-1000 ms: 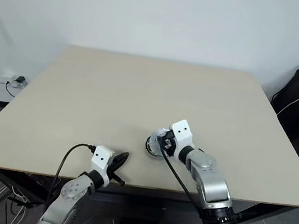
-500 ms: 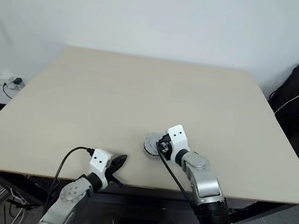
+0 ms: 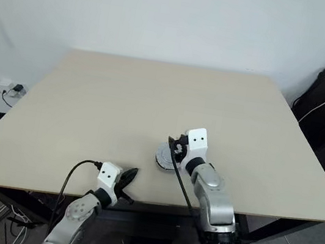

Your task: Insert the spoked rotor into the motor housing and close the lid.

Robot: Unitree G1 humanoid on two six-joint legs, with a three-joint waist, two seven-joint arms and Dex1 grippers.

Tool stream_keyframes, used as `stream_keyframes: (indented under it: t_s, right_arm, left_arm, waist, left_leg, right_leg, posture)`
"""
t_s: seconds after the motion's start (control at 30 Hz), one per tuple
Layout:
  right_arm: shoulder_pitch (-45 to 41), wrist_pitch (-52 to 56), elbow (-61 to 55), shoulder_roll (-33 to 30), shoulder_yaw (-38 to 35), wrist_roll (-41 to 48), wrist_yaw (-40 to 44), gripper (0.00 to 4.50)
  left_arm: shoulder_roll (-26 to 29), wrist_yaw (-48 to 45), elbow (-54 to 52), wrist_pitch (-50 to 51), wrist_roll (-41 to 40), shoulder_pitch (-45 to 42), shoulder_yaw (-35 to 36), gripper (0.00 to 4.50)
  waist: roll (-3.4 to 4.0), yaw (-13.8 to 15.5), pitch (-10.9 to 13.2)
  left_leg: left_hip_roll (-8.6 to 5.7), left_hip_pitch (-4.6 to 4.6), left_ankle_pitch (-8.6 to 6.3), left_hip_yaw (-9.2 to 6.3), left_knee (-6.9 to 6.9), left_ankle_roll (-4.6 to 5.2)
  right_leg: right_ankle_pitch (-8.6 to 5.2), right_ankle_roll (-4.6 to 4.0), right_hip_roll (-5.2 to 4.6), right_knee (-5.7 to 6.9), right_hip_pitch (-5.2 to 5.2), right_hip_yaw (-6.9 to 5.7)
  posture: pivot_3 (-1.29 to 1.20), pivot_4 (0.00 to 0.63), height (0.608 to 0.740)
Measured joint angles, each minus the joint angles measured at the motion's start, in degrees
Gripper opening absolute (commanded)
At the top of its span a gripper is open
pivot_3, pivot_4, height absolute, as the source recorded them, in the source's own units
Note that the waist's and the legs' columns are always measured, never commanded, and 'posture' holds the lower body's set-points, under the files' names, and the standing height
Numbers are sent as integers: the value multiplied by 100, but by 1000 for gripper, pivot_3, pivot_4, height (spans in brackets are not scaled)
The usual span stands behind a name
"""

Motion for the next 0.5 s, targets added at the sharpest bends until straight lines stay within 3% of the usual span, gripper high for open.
stream_keyframes:
  t_s: [0.17,0.4,0.5]
  right_arm:
    - [35,-189,452,368,383,-715,-926,2313]
    - [37,-193,639,429,437,-830,-1524,4467]
    - [36,-225,740,432,476,-829,-1687,4467]
  left_arm:
    - [-6,-8,2,17,0,-128,-16,0]
    - [6,-33,-2,30,-1,-112,-47,0]
    - [21,-36,-84,91,-3,8,-48,0]
  waist:
    - [2,-4,0]
    - [3,-28,0]
    - [4,-57,-1]
  left_leg:
    - [-2,2,3,4,0,-5]
    - [-2,2,3,3,-5,-4]
    - [-1,4,3,3,-5,-4]
  right_leg:
    - [0,-1,1,6,-2,-2]
    - [-1,-6,3,5,-6,1]
    - [-2,-6,4,5,-4,1]
  posture:
    - [0,0,740]
    - [0,0,740]
    - [0,0,740]
